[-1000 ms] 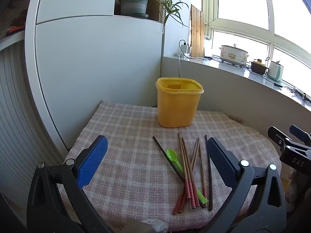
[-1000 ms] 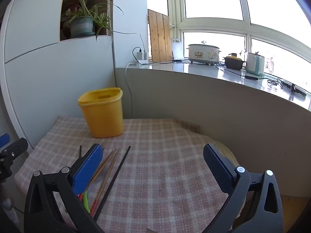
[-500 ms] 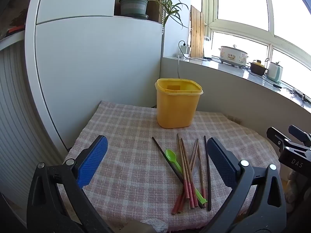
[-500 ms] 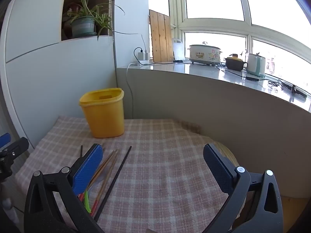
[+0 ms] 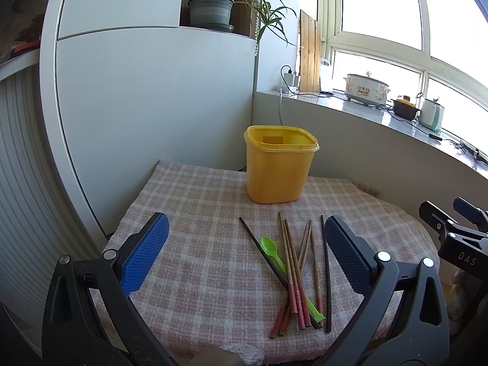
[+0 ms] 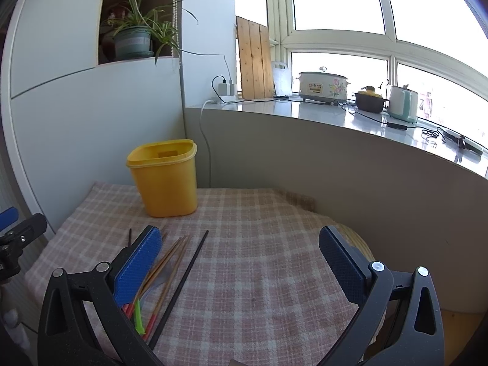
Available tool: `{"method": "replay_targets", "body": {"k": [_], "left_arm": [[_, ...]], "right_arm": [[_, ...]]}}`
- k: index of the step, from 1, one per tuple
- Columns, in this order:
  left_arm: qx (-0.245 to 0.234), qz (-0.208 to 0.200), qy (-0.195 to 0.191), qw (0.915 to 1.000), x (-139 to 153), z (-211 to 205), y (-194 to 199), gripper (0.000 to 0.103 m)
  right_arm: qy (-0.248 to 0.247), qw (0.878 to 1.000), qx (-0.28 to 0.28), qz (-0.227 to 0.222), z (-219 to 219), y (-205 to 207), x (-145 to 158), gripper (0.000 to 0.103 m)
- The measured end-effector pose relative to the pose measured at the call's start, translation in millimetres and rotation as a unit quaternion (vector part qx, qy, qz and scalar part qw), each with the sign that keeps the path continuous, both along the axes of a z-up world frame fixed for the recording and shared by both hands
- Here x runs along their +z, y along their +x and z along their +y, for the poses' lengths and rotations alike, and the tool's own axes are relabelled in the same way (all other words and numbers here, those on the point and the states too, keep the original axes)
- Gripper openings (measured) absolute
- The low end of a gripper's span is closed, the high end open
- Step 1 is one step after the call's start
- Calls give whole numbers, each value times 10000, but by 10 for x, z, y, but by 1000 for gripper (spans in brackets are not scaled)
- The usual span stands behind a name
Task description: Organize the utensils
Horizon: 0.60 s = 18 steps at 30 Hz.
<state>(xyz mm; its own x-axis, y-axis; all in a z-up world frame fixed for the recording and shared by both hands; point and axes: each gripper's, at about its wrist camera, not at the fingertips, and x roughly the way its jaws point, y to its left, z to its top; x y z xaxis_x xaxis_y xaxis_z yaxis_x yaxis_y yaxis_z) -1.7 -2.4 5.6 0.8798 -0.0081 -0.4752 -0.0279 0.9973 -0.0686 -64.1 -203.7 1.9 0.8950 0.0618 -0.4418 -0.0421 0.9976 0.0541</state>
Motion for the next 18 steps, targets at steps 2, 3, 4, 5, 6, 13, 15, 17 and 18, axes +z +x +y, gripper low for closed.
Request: {"method": "replay_targets", "body": {"k": [2,3,4,5,6,13,15,17,18], "left_arm": [[-7,4,-7,10000,2,4,1,103],[-11,5,-5,10000,12,6,2,103],[-8,2,-5,10000,15,6,2,103],[-5,3,-7,10000,14,5,2,103],[-4,6,-8,10000,14,4,2,103],[-9,-2,0,10000,12,3,-1,103],[-8,-1,-7,10000,10,5,-1,103],[-9,2,-4,10000,13,5,-1,103],[-8,1,-4,10000,8,4,-2,103]], "right_arm": [[-4,10000,3,6,6,6,0,102],[-4,10000,6,12,6,7,-4,102],[-2,10000,9,17,6,9,-7,102],[4,10000,12,24,5,9,-11,102],[6,10000,14,31,7,11,-13,102],[16,10000,6,36,-5,8,-26,102],[28,10000,-1,43,-10,7,-31,102],[26,10000,-2,50,-11,3,-38,102],[25,10000,-2,53,-11,2,-41,102]]}}
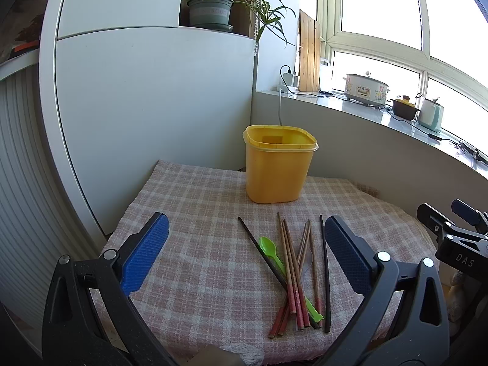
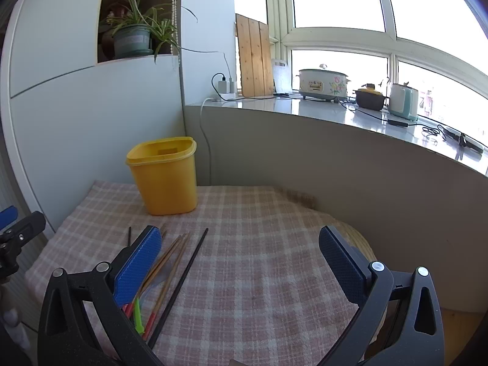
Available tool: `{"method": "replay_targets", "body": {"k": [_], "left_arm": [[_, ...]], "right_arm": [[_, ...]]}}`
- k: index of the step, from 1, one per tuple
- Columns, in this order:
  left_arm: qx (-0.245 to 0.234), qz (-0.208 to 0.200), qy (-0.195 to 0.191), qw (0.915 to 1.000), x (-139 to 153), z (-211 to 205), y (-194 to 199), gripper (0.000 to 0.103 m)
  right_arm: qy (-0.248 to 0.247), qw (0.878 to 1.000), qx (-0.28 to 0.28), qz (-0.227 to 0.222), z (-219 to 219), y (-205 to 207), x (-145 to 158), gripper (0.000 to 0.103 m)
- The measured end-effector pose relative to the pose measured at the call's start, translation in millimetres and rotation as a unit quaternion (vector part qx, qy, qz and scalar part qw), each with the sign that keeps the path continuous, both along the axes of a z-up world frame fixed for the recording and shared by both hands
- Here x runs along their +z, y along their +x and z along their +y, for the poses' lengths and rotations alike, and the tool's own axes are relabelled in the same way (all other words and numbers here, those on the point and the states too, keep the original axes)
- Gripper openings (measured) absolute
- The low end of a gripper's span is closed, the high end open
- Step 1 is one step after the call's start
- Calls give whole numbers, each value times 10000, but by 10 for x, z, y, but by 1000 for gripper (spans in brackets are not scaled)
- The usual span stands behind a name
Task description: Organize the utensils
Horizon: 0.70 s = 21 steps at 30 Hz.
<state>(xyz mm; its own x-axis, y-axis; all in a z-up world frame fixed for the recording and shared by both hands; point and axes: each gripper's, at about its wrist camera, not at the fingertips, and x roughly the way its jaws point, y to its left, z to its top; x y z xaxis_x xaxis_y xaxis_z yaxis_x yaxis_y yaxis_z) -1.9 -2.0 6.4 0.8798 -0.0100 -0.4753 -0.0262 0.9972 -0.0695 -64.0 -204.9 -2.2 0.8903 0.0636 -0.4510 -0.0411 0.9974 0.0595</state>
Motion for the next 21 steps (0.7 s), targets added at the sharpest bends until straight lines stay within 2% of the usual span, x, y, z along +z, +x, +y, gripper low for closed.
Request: {"method": "replay_targets", "body": {"k": [21], "left_arm": [[-5,23,0,10000,11,-2,8,103]], "right_arm": [[8,10000,5,15,-3,-5,8,102]]}}
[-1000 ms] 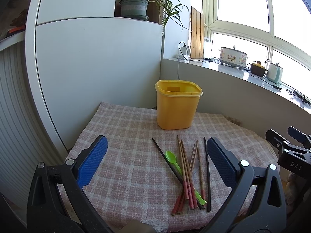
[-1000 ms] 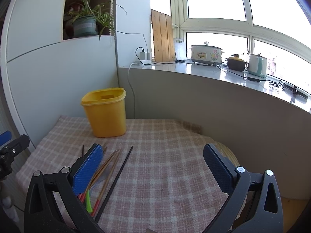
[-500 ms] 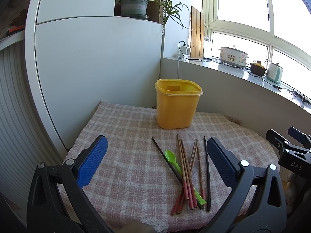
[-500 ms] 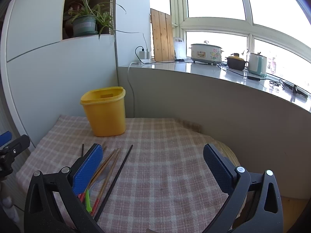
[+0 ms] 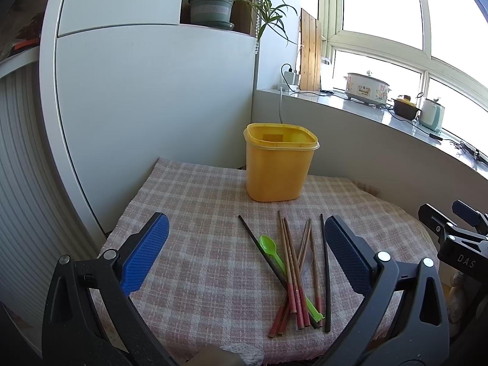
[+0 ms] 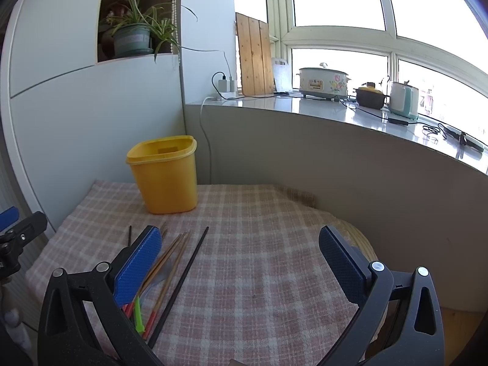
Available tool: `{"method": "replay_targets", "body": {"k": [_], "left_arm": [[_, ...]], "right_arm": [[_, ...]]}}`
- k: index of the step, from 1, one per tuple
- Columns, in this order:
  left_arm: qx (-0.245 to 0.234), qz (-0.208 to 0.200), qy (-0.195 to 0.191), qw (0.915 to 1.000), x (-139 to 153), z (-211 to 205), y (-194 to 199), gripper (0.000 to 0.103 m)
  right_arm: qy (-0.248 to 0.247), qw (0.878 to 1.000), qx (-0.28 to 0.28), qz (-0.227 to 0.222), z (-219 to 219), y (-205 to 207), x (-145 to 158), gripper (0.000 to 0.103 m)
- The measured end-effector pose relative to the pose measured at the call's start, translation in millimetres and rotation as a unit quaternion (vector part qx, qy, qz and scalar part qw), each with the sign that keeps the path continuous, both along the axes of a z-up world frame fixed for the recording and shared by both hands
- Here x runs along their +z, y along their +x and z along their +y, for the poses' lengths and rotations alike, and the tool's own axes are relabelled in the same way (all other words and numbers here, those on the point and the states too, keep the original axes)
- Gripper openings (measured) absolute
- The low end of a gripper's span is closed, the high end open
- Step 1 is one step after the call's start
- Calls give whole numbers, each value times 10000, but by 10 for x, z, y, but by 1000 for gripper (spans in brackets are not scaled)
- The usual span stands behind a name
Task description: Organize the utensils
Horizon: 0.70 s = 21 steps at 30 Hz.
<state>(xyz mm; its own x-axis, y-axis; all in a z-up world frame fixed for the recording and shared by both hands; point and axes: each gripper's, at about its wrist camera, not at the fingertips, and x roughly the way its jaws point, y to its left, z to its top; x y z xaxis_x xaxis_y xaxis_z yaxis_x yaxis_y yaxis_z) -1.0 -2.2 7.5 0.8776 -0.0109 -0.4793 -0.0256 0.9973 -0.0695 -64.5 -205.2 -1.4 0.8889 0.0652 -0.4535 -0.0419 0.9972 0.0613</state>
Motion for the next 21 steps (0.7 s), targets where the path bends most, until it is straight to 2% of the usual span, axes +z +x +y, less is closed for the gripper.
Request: {"method": "replay_targets", "body": {"k": [15,21], "left_arm": [[10,21,-9,10000,-36,2,11,103],[9,104,-32,9999,-153,7,52,103]], "right_arm": [[29,10000,-2,74,15,30,-26,102],[59,9999,-1,146,12,65,-59,102]]}}
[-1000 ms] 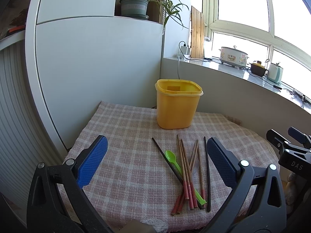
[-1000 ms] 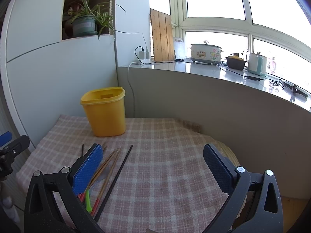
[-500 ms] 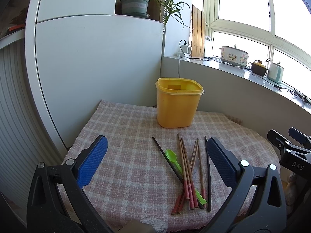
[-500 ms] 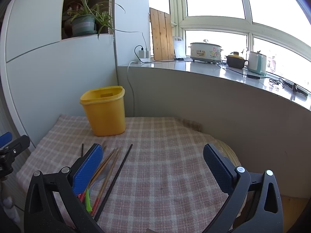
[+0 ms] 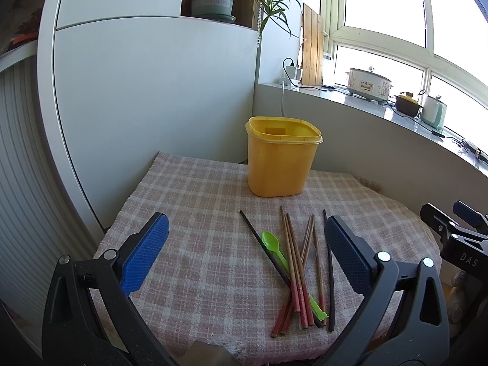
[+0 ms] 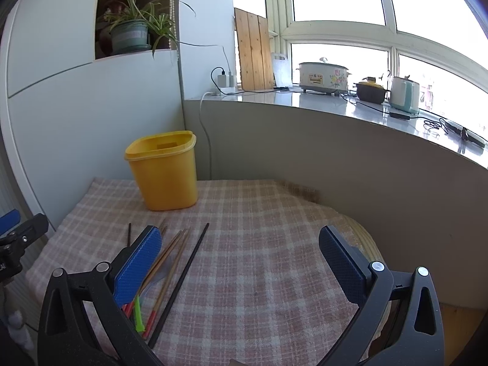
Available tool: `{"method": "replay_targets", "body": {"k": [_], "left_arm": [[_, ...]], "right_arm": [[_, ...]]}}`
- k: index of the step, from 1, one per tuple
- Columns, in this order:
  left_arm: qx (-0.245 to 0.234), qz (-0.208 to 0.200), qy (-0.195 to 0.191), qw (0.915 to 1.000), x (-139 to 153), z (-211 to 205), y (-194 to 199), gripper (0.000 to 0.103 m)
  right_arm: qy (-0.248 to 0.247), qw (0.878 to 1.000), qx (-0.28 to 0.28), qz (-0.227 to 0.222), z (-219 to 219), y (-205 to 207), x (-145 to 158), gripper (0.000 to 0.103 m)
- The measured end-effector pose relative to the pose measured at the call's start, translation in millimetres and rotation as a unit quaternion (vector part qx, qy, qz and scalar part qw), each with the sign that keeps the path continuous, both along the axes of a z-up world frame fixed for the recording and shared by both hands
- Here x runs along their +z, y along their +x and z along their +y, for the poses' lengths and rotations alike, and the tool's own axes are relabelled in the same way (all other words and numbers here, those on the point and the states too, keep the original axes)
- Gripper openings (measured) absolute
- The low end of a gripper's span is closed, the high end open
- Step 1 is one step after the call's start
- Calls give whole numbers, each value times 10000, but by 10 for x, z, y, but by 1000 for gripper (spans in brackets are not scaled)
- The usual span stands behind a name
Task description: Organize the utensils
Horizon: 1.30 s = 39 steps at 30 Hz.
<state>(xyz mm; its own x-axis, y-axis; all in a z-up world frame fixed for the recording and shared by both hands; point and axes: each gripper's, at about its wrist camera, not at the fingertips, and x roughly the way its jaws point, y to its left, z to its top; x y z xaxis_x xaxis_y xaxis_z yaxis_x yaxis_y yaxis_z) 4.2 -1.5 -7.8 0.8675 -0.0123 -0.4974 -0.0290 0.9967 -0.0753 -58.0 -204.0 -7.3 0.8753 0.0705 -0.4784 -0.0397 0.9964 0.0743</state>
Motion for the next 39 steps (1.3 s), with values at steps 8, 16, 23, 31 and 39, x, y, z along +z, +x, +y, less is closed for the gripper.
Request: {"method": "replay_targets", "body": {"k": [8,16,23,31,39], "left_arm": [[-106,223,-185,9995,-133,127,143,103],[-428,594,-611,9954,-355,435,428,98],[-887,1559,-1136,9772,-706,484,768,72],[-1162,2260,-1546,9547,-918,425,1127,53],[-1378,2822,-1759,9330,-1050,269,1404,46]], "right_arm": [[92,9999,26,78,-11,124,-113,102],[235,9959,537,688,41,411,-341,102],[718,9826,1001,1393,92,655,-522,102],[1082,9612,1212,2231,141,992,-752,80],[1550,9337,1284,2962,206,1196,-925,59]]}}
